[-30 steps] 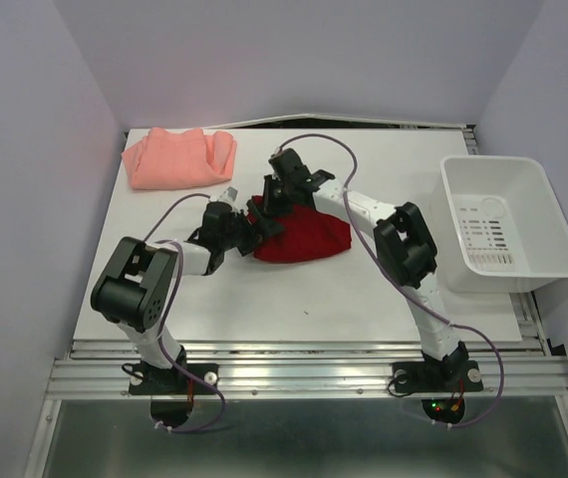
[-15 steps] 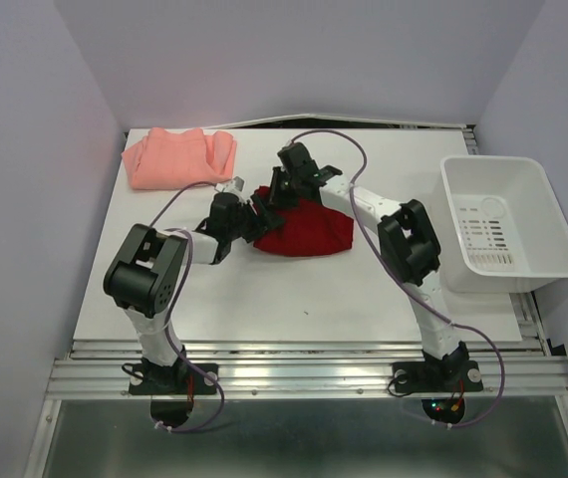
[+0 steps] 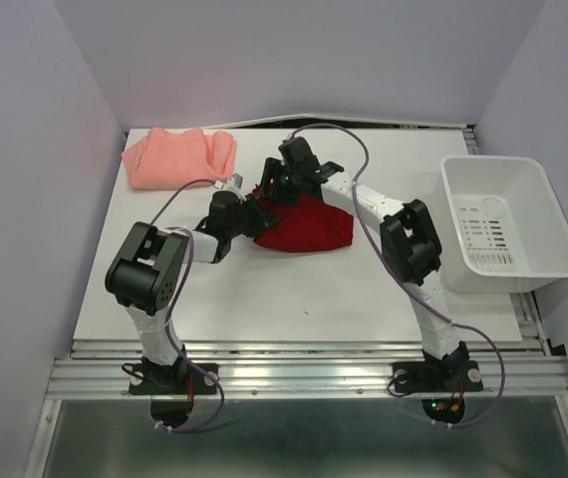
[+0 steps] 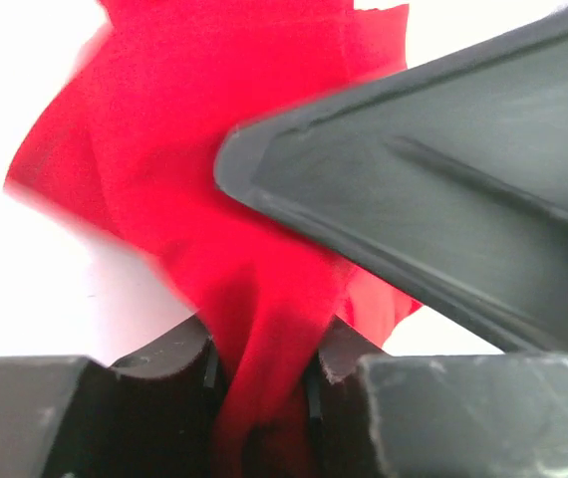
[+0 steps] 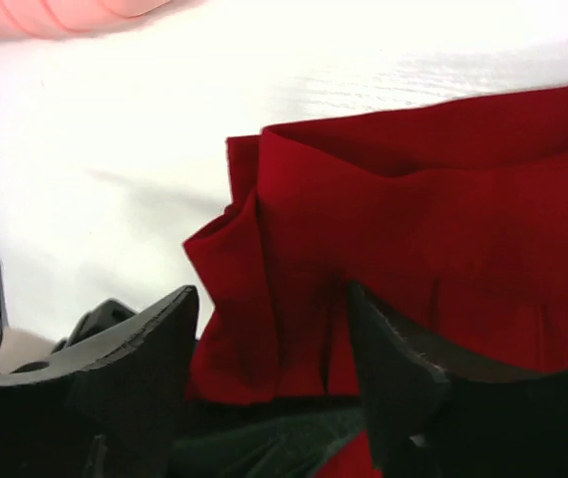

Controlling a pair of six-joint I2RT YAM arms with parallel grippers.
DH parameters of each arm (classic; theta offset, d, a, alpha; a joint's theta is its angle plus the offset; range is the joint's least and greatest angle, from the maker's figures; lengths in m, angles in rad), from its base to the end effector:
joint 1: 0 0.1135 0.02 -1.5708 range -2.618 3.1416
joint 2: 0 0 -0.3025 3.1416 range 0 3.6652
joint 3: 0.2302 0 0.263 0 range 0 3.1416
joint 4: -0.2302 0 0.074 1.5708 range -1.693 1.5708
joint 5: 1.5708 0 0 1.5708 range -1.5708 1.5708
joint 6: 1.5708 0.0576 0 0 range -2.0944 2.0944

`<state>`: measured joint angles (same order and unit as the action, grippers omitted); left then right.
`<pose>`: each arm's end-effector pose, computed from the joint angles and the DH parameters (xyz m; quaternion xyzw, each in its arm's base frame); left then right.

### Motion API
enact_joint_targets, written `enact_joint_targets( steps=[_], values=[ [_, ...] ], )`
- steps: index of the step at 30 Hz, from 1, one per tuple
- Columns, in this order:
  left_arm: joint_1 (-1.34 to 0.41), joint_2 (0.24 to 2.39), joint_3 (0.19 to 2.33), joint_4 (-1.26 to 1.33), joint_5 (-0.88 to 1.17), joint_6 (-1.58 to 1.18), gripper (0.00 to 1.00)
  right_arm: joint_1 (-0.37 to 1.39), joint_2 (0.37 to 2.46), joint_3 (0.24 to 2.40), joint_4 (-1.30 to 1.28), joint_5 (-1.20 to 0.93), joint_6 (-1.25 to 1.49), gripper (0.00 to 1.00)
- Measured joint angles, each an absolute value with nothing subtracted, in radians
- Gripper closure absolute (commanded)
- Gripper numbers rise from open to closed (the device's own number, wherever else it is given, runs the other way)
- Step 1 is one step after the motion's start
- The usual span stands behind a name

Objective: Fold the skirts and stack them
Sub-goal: Neatly place the folded skirt to the corner

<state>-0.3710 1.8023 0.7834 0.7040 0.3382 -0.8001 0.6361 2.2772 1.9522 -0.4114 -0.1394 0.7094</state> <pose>0.3629 -0.1617 0.1816 -0.0732 0.8005 -0.4336 0.4074 0.4580 0.3482 0.2307 0.0052 0.9124 0.3017 0.2765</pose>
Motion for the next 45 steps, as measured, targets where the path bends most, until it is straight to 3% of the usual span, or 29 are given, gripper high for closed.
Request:
enact_joint_targets(
  steps=[3,7,16,23,33,45],
  values=[
    [-0.364,1.802,0.793,0.659,0.325,-0.761,1.00,0.624,2.267,1.970,-0.410,-0.134,0.683,0.00],
    [-0.358,1.816,0.893,0.500,0.271,-0.644,1.00,0.570,2.237,1.991,-0.410,-0.097,0.621,0.00],
    [-0.250,1.961,1.410,0.145,0.181,-0.184,1.00,0.359,2.082,1.974,-0.401,0.046,0.480,0.00],
    [-0.128,2.028,1.710,-0.018,0.137,0.080,1.00,0.352,1.935,1.831,-0.356,0.059,0.421,0.00],
    [-0.132,2.047,1.879,-0.137,0.120,0.266,1.00,0.373,1.932,1.777,-0.343,0.029,0.406,0.00],
    [-0.057,2.066,1.941,-0.177,0.159,0.247,1.00,0.373,1.932,1.771,-0.342,0.018,0.399,0.00]
  ],
)
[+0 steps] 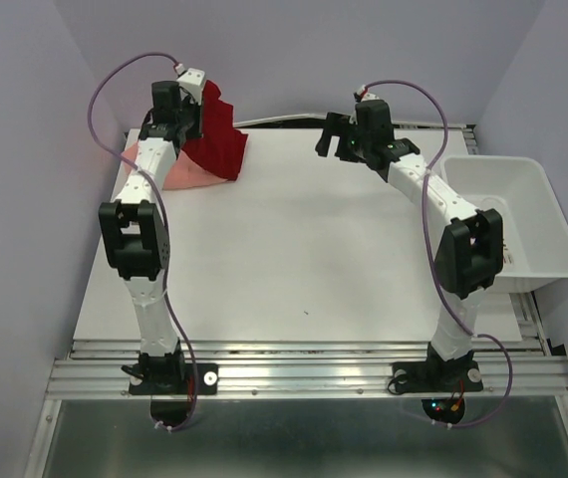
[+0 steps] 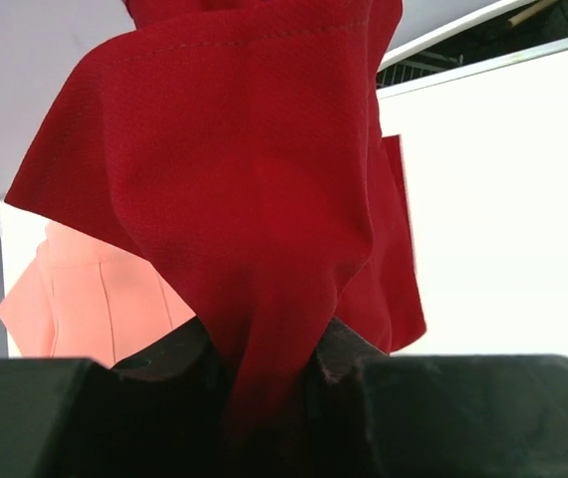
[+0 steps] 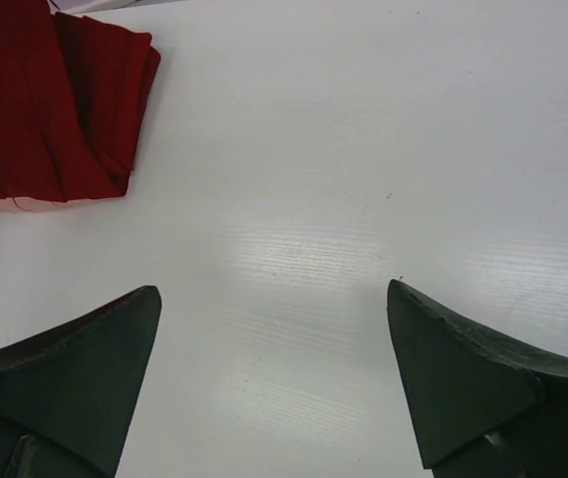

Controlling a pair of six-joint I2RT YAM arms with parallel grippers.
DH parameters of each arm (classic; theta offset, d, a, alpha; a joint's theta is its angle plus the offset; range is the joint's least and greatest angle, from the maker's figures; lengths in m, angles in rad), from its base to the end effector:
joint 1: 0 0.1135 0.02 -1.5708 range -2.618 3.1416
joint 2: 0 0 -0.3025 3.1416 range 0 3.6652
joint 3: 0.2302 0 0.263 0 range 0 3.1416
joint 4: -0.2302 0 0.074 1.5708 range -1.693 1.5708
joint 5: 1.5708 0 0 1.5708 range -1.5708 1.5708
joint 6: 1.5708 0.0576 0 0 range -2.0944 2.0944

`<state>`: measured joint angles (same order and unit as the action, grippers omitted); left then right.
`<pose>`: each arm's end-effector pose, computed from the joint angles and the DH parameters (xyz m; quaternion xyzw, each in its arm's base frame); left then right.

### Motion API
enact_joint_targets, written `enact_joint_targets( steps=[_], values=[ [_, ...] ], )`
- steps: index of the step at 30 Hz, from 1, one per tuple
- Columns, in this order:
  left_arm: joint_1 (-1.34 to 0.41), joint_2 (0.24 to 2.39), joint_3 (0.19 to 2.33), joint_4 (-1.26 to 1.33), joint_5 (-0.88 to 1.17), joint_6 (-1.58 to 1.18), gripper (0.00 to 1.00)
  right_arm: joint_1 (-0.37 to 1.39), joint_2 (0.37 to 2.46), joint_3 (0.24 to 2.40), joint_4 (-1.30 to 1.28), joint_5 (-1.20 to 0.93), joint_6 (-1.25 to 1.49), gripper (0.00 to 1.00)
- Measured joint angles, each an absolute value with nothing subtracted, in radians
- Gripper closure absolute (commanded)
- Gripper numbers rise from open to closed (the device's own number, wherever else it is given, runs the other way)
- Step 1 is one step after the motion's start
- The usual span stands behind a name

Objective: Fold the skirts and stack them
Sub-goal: Neatly place the folded skirt to the corner

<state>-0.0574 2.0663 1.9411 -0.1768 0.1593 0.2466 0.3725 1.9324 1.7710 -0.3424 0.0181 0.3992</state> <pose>0.5489 -0.0407 0.3683 0.1682 0.7865 -0.0080 0.5942 0.4704 0.1827 0.3510 0.0161 0.8609 0.1842 0.4741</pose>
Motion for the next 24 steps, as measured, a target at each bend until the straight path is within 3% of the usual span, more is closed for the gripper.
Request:
enact_joint_targets(
  steps=[15,17,18,24],
  values=[
    [0.133,2.244,1.937,-0.131,0.201,0.169,0.99,0.373,1.948,1.769,-0.351,-0.015,0.395,0.00],
    [0.139,2.266,1.937,-0.123,0.196,0.167,0.91,0.373,1.951,1.769,-0.352,-0.015,0.390,0.00],
    [0.141,2.274,1.937,-0.120,0.193,0.167,0.82,0.373,1.953,1.767,-0.352,-0.015,0.388,0.00],
    [0.155,2.304,1.939,-0.107,0.162,0.159,0.66,0.373,1.953,1.754,-0.364,-0.021,0.385,0.00]
  ],
)
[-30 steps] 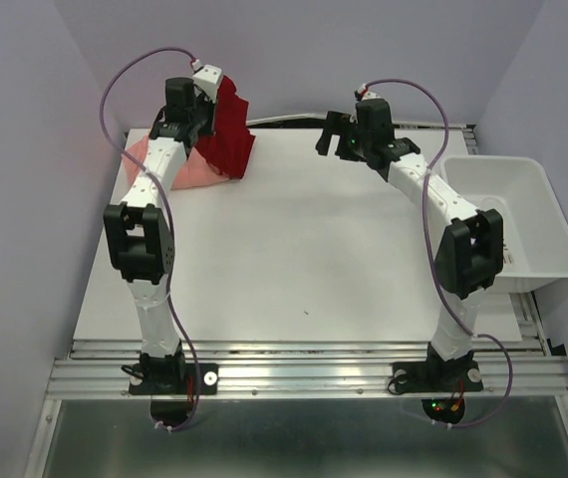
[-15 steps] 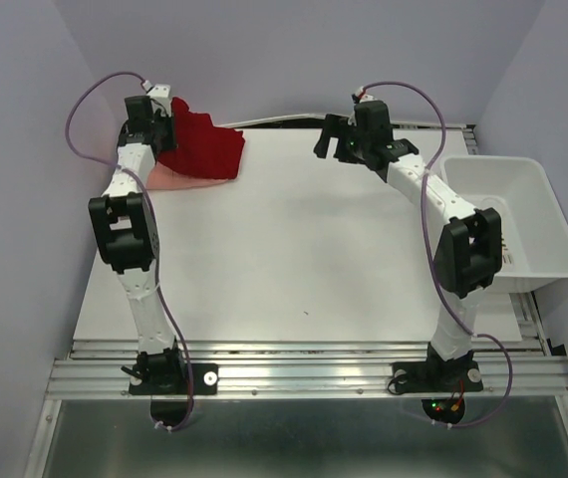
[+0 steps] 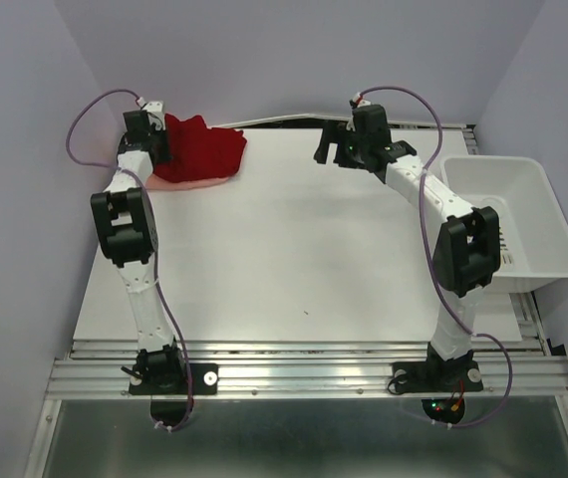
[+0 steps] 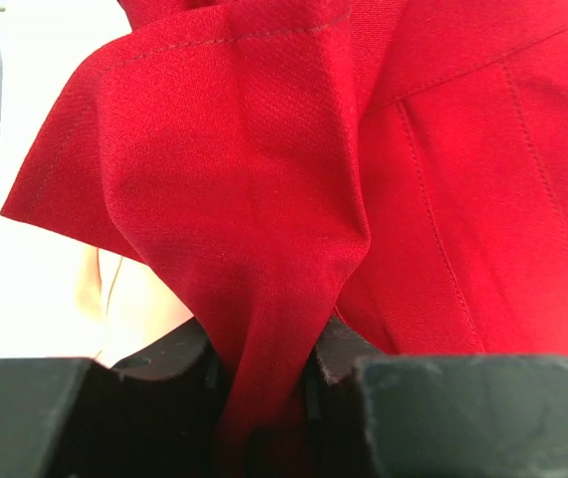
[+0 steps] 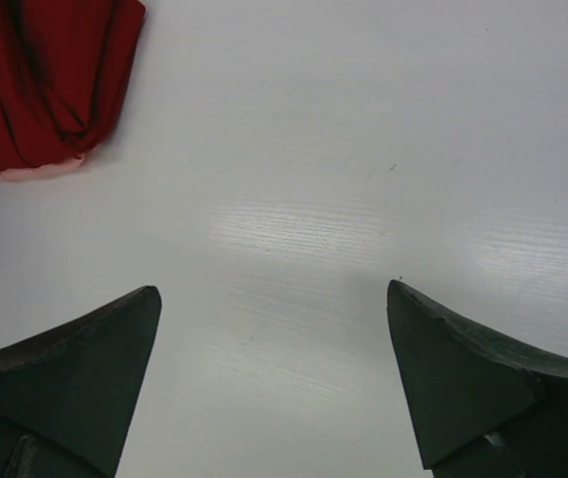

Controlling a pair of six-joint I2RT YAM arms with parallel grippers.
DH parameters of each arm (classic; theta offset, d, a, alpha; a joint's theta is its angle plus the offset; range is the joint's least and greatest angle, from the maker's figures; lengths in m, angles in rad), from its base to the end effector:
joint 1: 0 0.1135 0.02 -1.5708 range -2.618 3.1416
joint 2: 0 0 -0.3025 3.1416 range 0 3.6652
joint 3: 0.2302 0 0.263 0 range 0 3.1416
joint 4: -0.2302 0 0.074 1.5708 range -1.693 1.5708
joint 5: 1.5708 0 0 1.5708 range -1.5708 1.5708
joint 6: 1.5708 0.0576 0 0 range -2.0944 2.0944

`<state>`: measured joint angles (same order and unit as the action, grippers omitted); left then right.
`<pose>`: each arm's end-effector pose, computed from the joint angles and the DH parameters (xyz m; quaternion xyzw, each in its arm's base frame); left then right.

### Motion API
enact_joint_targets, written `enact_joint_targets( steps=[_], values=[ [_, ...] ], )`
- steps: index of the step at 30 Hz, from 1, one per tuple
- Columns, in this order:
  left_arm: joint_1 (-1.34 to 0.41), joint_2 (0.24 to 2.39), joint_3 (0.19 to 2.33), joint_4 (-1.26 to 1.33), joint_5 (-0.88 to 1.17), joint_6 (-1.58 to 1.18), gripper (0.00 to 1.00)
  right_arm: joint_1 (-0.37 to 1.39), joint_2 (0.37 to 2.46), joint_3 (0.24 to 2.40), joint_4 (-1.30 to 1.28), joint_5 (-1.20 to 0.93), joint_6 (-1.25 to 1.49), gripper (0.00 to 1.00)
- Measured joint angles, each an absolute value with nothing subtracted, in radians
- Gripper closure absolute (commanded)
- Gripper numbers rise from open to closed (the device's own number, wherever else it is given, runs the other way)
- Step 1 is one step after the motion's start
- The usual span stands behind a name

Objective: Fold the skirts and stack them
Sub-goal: Neatly place the folded skirt to the corner

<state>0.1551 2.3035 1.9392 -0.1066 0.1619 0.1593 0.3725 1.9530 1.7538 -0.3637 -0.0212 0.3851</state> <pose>0.5938 0.0834 0.2438 0.0441 0.8497 0.0135 0.5253 0.4718 0.1856 0.3321 0.0004 0.8756 0.1872 0.4452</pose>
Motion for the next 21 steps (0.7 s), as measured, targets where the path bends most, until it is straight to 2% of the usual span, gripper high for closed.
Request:
enact_joint_targets(
  steps=[2,3,5,7,11,12,14,15,21],
  values=[
    [0.161,2.310,1.942,-0.105,0.159,0.144,0.61,0.373,1.953,1.753,-0.368,-0.024,0.385,0.00],
    [0.167,2.313,1.942,-0.104,0.159,0.137,0.50,0.373,1.953,1.753,-0.368,-0.026,0.385,0.00],
    [0.179,2.314,1.942,-0.104,0.155,0.130,0.46,0.373,1.953,1.753,-0.368,-0.028,0.385,0.00],
    [0.188,2.314,1.942,-0.101,0.147,0.126,0.32,0.373,1.953,1.753,-0.368,-0.033,0.385,0.00],
    [0.203,2.314,1.955,-0.115,0.113,0.140,0.29,0.373,1.953,1.752,-0.368,-0.040,0.384,0.00],
    [0.204,2.314,1.967,-0.127,0.102,0.146,0.16,0.373,1.953,1.752,-0.368,-0.042,0.384,0.00],
    [0.204,2.314,1.987,-0.136,0.083,0.162,0.15,0.373,1.953,1.751,-0.368,-0.045,0.383,0.00],
    [0.204,2.313,2.002,-0.139,0.064,0.171,0.04,0.373,1.953,1.751,-0.368,-0.046,0.382,0.00],
    [0.205,2.263,2.009,-0.141,-0.017,0.215,0.02,0.373,1.953,1.732,-0.367,-0.052,0.372,0.00]
  ],
)
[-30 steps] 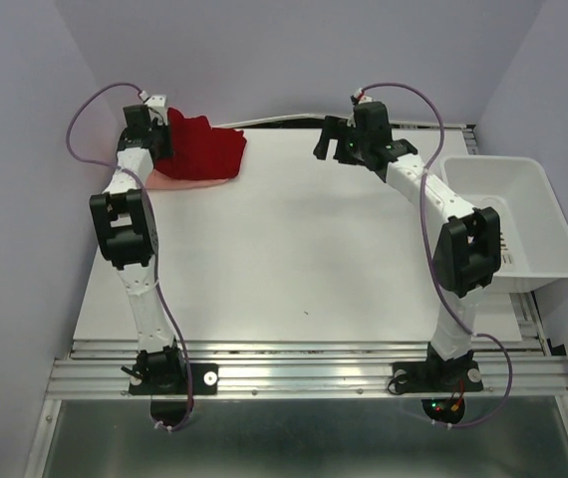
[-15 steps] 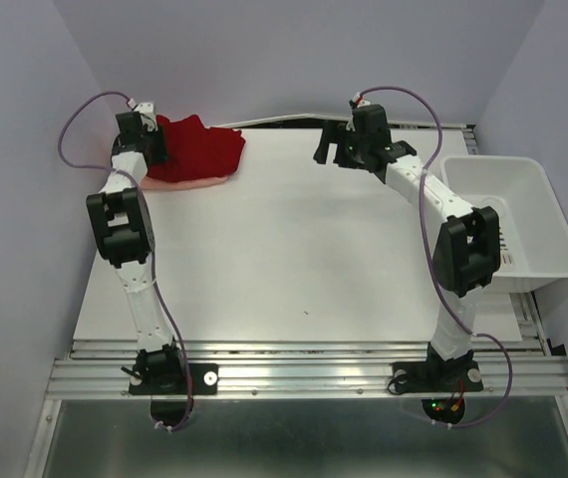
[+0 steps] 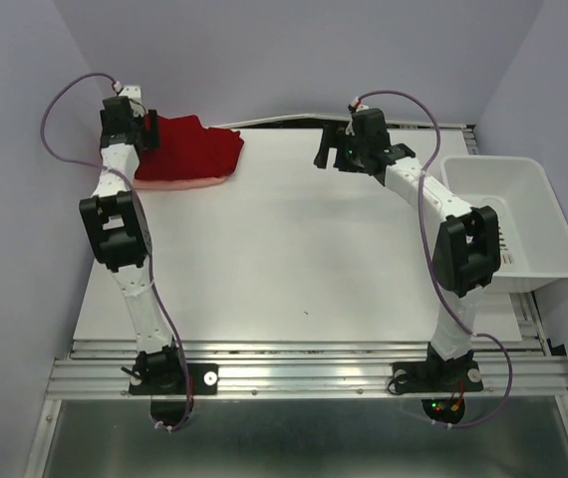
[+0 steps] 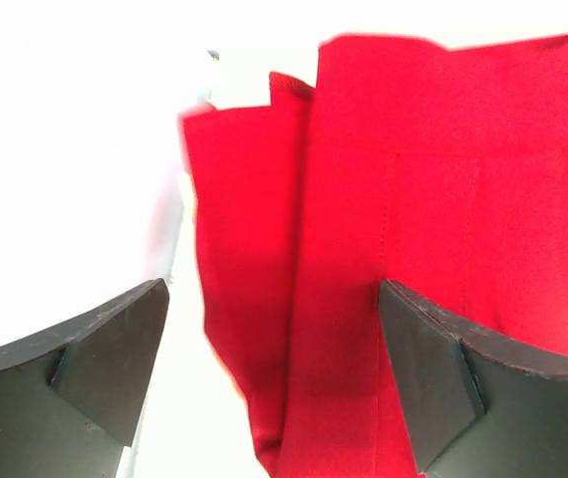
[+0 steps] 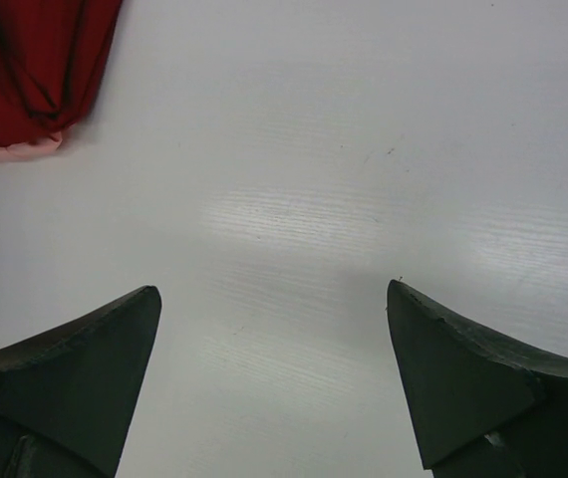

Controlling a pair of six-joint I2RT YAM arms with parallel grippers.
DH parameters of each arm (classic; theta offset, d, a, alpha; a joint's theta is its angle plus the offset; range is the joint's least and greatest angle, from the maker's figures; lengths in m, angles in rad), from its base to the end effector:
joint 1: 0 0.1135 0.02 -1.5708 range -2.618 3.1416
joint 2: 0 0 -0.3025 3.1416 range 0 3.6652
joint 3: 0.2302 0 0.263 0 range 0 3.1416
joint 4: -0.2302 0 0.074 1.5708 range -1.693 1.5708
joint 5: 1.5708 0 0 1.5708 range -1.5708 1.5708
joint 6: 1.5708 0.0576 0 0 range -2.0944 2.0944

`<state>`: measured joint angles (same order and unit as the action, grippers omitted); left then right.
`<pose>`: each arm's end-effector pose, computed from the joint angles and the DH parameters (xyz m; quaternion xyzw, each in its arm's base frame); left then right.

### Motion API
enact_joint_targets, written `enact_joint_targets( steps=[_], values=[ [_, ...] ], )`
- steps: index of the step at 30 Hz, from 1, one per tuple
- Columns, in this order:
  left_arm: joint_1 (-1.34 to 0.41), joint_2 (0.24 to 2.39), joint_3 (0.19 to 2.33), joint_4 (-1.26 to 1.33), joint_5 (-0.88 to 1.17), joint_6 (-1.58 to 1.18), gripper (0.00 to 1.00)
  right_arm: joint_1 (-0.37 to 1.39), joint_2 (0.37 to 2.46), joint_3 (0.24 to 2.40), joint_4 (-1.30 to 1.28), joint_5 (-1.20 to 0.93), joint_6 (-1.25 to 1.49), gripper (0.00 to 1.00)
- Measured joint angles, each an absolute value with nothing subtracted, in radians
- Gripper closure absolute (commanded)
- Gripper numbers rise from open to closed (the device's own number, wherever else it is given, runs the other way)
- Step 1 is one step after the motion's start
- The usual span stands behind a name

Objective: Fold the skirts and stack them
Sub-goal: Neatly place the folded skirt to the corner

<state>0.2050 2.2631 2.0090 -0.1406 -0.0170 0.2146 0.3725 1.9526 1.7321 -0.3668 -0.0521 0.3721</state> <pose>0.5848 0.1226 0.2895 -0.0007 0.8320 0.1224 0.5411 0.4694 0.1867 0.3239 -0.0125 0.8812 0.1931 0.4313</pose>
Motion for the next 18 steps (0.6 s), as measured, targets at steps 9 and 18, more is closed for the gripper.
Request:
enact_joint_targets(
  steps=[9,18],
  values=[
    [0.208,2.106,2.012,-0.135,-0.064,0.260,0.10,0.373,1.951,1.717,-0.367,-0.053,0.351,0.00],
    [0.218,1.972,1.956,-0.125,0.223,0.176,0.55,0.373,1.949,1.708,-0.366,-0.062,0.339,0.00]
  ],
)
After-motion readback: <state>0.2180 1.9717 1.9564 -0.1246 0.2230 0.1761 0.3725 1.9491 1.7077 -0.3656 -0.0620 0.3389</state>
